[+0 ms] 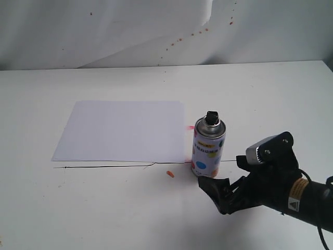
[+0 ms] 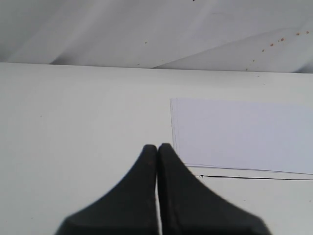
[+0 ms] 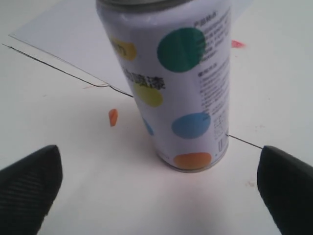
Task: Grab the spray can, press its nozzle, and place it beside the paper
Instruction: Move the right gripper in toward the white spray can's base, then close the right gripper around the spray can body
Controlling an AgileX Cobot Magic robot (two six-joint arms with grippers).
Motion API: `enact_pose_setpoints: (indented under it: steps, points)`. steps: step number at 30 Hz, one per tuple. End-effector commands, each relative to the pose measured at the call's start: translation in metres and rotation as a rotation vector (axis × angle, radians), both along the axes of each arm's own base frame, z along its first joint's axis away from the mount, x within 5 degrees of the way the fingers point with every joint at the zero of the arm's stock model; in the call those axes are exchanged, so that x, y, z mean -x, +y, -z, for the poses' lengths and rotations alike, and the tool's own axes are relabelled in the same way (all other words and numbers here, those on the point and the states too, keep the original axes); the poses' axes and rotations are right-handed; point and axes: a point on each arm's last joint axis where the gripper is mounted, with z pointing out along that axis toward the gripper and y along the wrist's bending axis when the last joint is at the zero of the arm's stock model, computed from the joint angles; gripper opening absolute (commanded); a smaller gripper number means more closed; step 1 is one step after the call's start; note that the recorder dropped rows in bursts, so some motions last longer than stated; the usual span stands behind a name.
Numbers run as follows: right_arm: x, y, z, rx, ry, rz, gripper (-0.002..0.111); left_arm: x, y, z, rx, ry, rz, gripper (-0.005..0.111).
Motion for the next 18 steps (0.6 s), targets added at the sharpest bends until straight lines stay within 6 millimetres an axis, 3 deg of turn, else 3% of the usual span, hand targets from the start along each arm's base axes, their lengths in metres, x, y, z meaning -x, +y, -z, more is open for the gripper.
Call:
enact_pose_setpoints:
  steps: [1, 13, 18]
  points:
    - [-0.006, 0.003, -0.003, 0.000, -0.030, -0.028, 0.103, 0.000, 0.000, 0.001, 0.004, -0.006, 0.004, 0.001]
    - [-0.029, 0.008, -0.010, 0.014, -0.078, -0.040, 0.103, 0.000, 0.000, 0.001, 0.004, -0.006, 0.004, 0.001]
    - [-0.036, 0.013, 0.002, 0.027, -0.055, -0.098, 0.103, 0.000, 0.000, 0.001, 0.004, -0.006, 0.004, 0.001]
